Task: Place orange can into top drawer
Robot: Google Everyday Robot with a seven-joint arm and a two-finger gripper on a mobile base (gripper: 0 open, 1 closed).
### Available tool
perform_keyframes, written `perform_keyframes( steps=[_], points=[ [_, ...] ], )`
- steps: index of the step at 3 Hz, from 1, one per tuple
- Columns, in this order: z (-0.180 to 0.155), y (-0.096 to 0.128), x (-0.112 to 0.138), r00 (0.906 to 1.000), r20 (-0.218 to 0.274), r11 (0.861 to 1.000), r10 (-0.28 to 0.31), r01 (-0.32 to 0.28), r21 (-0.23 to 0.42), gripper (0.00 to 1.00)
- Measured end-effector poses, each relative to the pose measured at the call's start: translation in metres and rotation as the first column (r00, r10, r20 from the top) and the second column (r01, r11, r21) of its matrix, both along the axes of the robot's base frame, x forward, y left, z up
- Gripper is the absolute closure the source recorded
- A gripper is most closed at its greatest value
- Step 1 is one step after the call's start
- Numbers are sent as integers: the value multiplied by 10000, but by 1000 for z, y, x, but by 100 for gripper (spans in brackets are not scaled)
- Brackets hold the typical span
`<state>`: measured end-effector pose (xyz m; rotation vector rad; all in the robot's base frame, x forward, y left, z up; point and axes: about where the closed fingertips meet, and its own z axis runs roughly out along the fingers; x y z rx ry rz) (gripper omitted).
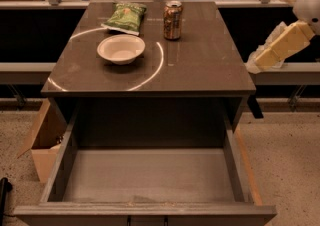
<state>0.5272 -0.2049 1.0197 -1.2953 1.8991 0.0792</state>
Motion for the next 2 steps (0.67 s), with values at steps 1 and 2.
perform_keyframes(
  steps=[1, 2],
  points=[
    [-9, 4, 12, 9998, 188, 9977, 77, -90, 669, 0],
    [-37, 18, 57, 9973, 732, 9632, 70, -264, 2676, 0]
  ],
)
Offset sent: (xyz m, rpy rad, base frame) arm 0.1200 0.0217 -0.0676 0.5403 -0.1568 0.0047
